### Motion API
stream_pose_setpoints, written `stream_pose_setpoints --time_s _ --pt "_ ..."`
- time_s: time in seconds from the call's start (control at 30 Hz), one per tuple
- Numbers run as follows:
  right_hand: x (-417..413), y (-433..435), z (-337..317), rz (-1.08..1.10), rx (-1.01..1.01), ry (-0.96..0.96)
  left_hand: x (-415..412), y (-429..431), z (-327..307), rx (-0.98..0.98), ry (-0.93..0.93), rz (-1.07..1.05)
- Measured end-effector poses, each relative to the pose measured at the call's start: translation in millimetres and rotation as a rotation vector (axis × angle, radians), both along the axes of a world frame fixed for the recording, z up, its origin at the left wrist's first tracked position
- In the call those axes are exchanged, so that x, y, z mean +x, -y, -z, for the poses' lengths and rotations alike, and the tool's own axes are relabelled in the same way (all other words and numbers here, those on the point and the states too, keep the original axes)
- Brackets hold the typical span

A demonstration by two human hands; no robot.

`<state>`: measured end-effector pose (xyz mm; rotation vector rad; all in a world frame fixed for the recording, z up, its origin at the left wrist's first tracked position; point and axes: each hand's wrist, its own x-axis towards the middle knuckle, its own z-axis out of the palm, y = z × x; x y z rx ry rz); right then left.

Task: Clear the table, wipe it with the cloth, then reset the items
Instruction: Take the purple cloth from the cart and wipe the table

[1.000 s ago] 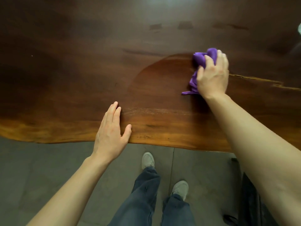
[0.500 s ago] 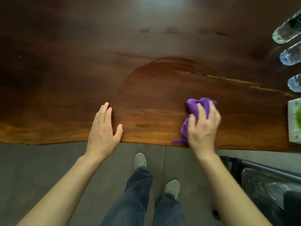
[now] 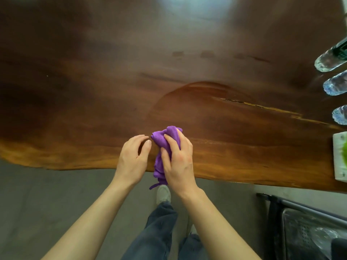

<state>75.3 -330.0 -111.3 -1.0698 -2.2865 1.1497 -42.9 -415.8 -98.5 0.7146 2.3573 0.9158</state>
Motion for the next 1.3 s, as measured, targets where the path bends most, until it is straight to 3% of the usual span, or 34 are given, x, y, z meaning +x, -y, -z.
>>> stream_pose_setpoints --time_s 0.17,0.33,0.53,0.6,0.67,0.9,1.07,1.3 --pt "-4 2 -20 -0.023 -0.079 -0.081 9 -20 -23 0.299 0.696 -0.208" --pt "-4 -1 -42 -0.034 -0.320 -0.172 3 -27 -27 0.396 0.876 -0.338" --pt "-8 -44 -55 0.225 -0.728 -0.171 -16 -43 -42 0.524 1.080 -0.333" --pt "-7 -65 -54 0.240 -0.830 -0.205 -20 -56 -46 0.523 1.071 -0.281" --pt "-3 -83 -54 0.235 -0.800 -0.226 -21 -74 -48 0.498 1.042 -0.234" --pt "28 -157 -55 0.446 -0.414 -0.149 -16 -153 -43 0.258 0.551 -0.052" --pt "62 -224 -55 0.569 -0.177 -0.028 7 -236 -33 0.224 0.563 0.078" --pt "94 -344 -46 0.658 -0.094 0.057 41 -360 -22 0.184 0.349 0.226"
